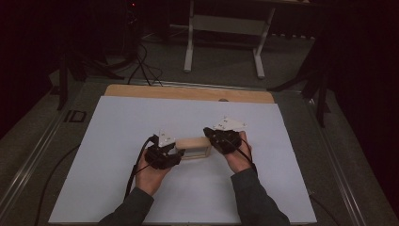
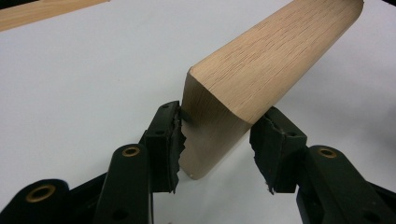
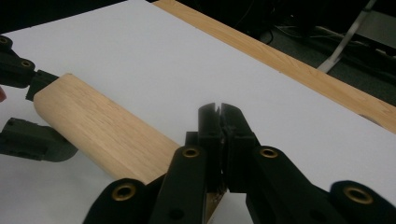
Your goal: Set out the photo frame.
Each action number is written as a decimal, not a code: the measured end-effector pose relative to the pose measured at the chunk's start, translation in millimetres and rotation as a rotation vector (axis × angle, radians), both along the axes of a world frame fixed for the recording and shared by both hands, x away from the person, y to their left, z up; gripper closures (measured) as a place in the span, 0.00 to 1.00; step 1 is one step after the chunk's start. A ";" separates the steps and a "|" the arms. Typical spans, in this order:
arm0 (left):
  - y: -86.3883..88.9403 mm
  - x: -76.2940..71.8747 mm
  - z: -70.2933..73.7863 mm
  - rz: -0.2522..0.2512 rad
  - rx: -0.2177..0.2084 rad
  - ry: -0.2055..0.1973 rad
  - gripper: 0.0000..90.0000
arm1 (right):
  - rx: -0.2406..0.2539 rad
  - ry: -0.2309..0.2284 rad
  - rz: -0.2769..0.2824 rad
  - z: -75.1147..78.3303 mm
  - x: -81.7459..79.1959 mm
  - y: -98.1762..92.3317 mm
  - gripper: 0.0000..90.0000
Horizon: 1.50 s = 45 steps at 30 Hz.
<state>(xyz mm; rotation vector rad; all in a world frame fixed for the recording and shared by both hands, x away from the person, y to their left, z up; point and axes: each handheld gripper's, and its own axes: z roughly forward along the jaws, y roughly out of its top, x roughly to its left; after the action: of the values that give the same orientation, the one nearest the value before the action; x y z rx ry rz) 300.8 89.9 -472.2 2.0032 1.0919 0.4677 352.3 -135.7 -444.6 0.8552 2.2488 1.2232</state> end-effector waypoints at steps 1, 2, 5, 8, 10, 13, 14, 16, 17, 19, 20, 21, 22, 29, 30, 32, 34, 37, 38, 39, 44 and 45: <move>0.0 0.0 -0.1 -0.002 0.001 0.000 0.59 | 0.000 -0.002 0.002 -0.1 0.2 0.3 0.94; 0.1 0.1 -0.2 -0.002 0.001 -0.001 0.59 | 0.002 -0.002 0.002 -0.1 0.0 0.7 0.94; 0.4 0.2 -0.2 -0.003 0.000 0.000 0.59 | 0.005 -0.010 0.006 0.4 -1.1 0.9 0.91; 0.5 0.2 -0.3 -0.003 -0.001 0.000 0.59 | 0.012 -0.014 0.010 1.9 -2.6 0.0 0.88; 0.7 0.3 -0.3 -0.004 -0.001 -0.001 0.59 | 0.020 -0.022 0.012 3.9 -3.7 -2.3 0.87; 0.9 0.3 -0.4 -0.006 -0.004 0.000 0.59 | 0.035 -0.034 0.023 6.5 -6.8 -6.7 0.83; 1.1 0.4 -0.4 -0.006 -0.003 0.000 0.59 | 0.036 -0.037 0.030 7.1 -8.7 -8.9 0.82; 1.0 0.5 -0.6 -0.004 -0.008 0.000 0.59 | 0.032 -0.039 0.033 7.0 -11.4 -11.8 0.79; 1.0 0.5 -0.6 -0.004 -0.008 0.000 0.60 | 0.032 -0.042 0.034 6.8 -12.6 -13.8 0.78; 1.0 0.4 -0.6 -0.005 -0.006 -0.002 0.60 | 0.037 -0.038 0.039 6.1 -15.2 -18.0 0.74; 1.0 0.4 -0.6 -0.005 -0.007 -0.002 0.60 | 0.038 -0.038 0.043 5.6 -16.5 -20.2 0.73; 1.1 0.5 -0.6 -0.004 -0.006 -0.002 0.60 | 0.037 -0.038 0.044 5.0 -17.7 -22.3 0.71; 1.1 0.5 -0.7 -0.004 -0.008 -0.002 0.60 | 0.039 -0.034 0.048 4.4 -19.1 -24.3 0.69; 1.7 1.0 -0.8 -0.007 -0.008 -0.002 0.60 | 0.028 -0.005 0.089 -3.2 -23.8 -34.0 0.63; 1.7 1.0 -0.8 -0.007 -0.008 -0.002 0.60 | 0.031 -0.001 0.095 -4.9 -23.7 -34.9 0.62; 1.9 1.1 -0.8 -0.009 -0.008 -0.002 0.60 | 0.030 0.009 0.104 -7.4 -23.7 -35.4 0.59; 2.1 1.4 -1.0 -0.009 -0.007 -0.005 0.60 | 0.022 0.018 0.120 -10.3 -23.0 -35.1 0.56; 1.9 1.4 -1.5 -0.007 -0.008 -0.010 0.60 | 0.014 0.039 0.127 -14.4 -20.3 -33.9 0.53; 1.9 1.3 -1.6 -0.008 -0.006 -0.010 0.60 | 0.014 0.047 0.130 -15.6 -19.2 -33.4 0.53; 1.8 1.2 -1.7 -0.009 -0.006 -0.012 0.60 | 0.012 0.054 0.135 -16.8 -18.1 -32.7 0.52; 1.6 1.7 -2.2 -0.009 0.000 -0.014 0.60 | -0.011 0.063 0.166 -22.9 -13.6 -27.6 0.48; 1.5 1.6 -2.1 -0.009 0.002 -0.014 0.60 | -0.015 0.065 0.173 -24.2 -12.7 -26.4 0.47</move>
<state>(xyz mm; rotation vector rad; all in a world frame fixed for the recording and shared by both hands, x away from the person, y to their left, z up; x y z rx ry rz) 302.4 91.4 -474.4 2.0027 1.0734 0.4771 339.6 -162.0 -468.8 0.7168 2.4230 1.2682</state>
